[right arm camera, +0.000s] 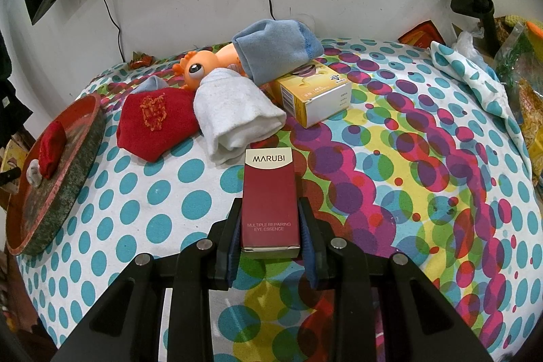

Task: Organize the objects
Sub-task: 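Carry the yellow box onto the red tray and set it upright with the left gripper, then carry the red MARUBI box to the red tray and lower it with the right gripper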

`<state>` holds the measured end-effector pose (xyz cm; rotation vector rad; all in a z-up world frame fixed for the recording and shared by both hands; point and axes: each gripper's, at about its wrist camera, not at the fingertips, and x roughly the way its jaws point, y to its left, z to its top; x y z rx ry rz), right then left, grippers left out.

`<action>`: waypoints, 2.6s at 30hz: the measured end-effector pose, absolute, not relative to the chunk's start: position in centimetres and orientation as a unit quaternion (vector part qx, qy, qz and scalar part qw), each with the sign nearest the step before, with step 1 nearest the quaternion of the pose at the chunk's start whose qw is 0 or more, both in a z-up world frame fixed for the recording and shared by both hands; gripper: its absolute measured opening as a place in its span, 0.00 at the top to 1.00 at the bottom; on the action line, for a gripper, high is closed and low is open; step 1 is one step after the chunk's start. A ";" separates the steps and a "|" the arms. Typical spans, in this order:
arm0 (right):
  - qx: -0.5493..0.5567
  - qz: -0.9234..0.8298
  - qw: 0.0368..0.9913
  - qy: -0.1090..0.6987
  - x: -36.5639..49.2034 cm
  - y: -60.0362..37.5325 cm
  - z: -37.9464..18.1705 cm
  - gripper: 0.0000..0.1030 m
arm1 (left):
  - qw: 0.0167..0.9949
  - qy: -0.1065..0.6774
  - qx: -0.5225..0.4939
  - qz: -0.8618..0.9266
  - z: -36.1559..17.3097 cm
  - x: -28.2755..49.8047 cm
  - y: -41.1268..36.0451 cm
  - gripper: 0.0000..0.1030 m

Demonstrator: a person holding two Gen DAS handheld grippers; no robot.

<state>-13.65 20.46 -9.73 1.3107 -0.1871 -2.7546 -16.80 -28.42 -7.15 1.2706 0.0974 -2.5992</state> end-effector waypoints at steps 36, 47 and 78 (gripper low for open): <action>0.432 -0.901 0.023 -0.020 -13.8 19.6 -9.9 0.72 | 0.150 0.049 0.422 -0.893 -8.0 -14.5 -30.3 0.60; 0.434 -0.901 0.007 0.013 -13.8 18.6 -9.9 0.73 | 0.124 0.074 0.396 -0.907 -8.6 -9.3 -27.1 0.60; 0.394 -0.901 0.180 0.042 -11.4 -0.1 -5.9 0.73 | 0.134 0.109 0.364 -0.915 -7.3 -8.0 -28.8 0.60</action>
